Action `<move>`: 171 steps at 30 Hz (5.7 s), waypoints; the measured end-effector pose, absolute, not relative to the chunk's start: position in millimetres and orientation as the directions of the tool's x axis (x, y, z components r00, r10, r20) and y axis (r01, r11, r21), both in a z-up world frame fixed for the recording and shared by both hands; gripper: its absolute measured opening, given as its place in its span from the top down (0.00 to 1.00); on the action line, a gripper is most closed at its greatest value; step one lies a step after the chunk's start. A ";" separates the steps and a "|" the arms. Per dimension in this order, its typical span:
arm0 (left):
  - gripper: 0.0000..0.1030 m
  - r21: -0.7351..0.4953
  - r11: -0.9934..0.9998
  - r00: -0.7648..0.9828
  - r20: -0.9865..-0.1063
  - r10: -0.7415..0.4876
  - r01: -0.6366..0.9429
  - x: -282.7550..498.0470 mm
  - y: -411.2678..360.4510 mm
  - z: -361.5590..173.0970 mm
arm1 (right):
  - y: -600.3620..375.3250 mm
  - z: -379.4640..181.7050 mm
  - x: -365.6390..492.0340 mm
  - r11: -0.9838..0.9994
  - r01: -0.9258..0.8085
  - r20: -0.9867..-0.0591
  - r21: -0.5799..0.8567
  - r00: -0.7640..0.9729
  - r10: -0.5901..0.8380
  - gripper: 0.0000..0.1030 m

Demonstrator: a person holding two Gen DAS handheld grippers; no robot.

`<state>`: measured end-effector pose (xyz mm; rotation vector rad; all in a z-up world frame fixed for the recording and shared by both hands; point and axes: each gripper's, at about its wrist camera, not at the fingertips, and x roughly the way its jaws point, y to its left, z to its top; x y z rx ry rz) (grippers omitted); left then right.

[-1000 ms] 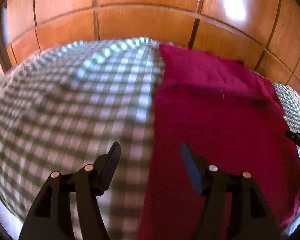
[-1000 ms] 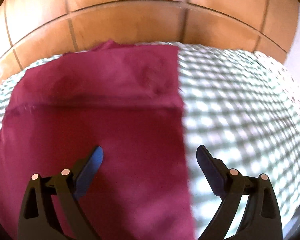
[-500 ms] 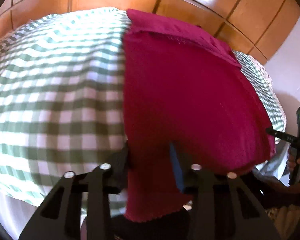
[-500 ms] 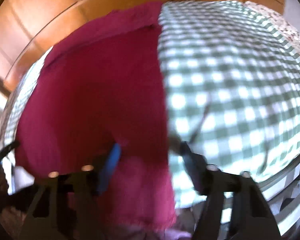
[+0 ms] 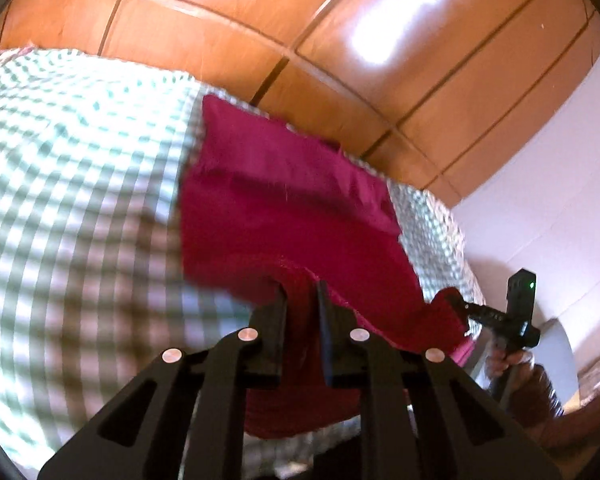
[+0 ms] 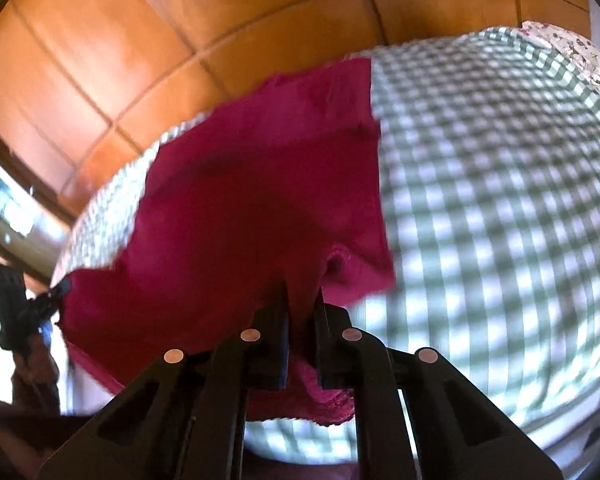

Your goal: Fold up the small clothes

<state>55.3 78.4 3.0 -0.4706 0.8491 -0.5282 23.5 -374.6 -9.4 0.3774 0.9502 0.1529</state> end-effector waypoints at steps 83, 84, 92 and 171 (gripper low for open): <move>0.93 -0.316 0.914 0.706 -0.586 -0.398 0.253 73.4 72.5 40.1 | -376.7 48.6 43.1 0.995 -0.031 -0.709 0.098 0.700 0.092 0.94; 0.93 -0.307 0.919 0.717 -0.580 -0.386 0.246 83.9 71.5 44.6 | -378.1 49.2 52.3 0.995 -0.028 -0.705 0.098 0.704 0.089 0.94; 0.93 -0.247 0.959 0.722 -0.637 -0.270 0.141 192.9 50.4 39.7 | -394.9 19.7 164.8 0.987 0.094 -0.733 0.131 0.679 0.032 0.95; 0.80 -0.153 0.981 0.666 -0.721 -0.192 0.117 54.3 38.7 -16.2 | -377.0 -40.1 13.2 0.989 0.086 -0.768 0.123 0.640 0.040 0.58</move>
